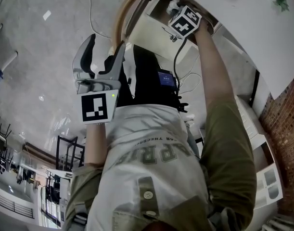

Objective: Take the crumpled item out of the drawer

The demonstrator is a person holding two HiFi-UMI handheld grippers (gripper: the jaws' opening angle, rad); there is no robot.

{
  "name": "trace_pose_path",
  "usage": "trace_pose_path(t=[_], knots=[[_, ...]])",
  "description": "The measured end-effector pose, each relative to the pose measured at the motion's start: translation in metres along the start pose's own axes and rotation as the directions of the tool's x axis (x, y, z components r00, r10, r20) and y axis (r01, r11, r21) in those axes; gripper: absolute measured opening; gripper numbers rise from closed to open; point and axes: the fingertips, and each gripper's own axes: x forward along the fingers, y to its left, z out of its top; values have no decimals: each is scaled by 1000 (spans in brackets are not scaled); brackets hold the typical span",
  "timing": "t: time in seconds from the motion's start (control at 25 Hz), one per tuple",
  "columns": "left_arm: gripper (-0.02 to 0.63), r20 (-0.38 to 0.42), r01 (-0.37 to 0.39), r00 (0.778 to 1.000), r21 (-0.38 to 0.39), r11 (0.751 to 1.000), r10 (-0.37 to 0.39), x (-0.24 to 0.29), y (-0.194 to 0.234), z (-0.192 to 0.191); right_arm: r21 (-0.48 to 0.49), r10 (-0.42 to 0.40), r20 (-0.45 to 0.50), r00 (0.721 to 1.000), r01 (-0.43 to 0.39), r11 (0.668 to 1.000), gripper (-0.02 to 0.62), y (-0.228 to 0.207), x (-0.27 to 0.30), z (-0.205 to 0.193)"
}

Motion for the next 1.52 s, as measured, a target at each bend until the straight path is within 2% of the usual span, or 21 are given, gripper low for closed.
trace_pose_path(t=[0.2, 0.32, 0.4, 0.48, 0.64, 0.84, 0.96, 1.16, 1.32, 1.4, 1.52], knots=[[302, 49, 37, 998, 43, 998, -39, -10, 11, 16, 46, -87, 54, 995, 84, 995, 69, -6, -49, 14], [302, 86, 76, 993, 82, 994, -83, -27, 8, 30, 116, -154, 105, 982, 142, 983, 69, 1, -93, 14], [302, 115, 111, 986, 105, 988, -123, -41, 4, 42, 166, -235, 151, 960, 209, 964, 69, 6, -129, 15], [302, 146, 117, 980, 125, 985, -134, -53, 5, 55, 226, -330, 194, 924, 286, 931, 69, 10, -167, 17], [302, 217, 167, 952, 219, 961, -214, -75, 0, 82, 390, -512, 236, 826, 403, 828, 69, 25, -238, 15], [302, 254, 208, 924, 298, 932, -288, -106, -16, 99, 577, -651, 238, 721, 434, 692, 69, 59, -308, 7], [302, 284, 239, 899, 321, 917, -334, -123, -31, 108, 679, -714, 227, 662, 419, 604, 69, 77, -342, -1], [302, 338, 256, 860, 365, 895, -383, -147, -49, 125, 794, -809, 204, 551, 391, 466, 69, 102, -394, -16], [302, 363, 261, 838, 388, 884, -407, -165, -52, 135, 876, -867, 187, 463, 320, 360, 69, 125, -433, -24], [302, 371, 264, 830, 395, 880, -416, -172, -55, 138, 908, -887, 186, 423, 270, 319, 69, 136, -449, -26], [301, 385, 267, 817, 409, 873, -430, -182, -60, 143, 933, -910, 191, 369, 220, 285, 69, 153, -470, -26]])
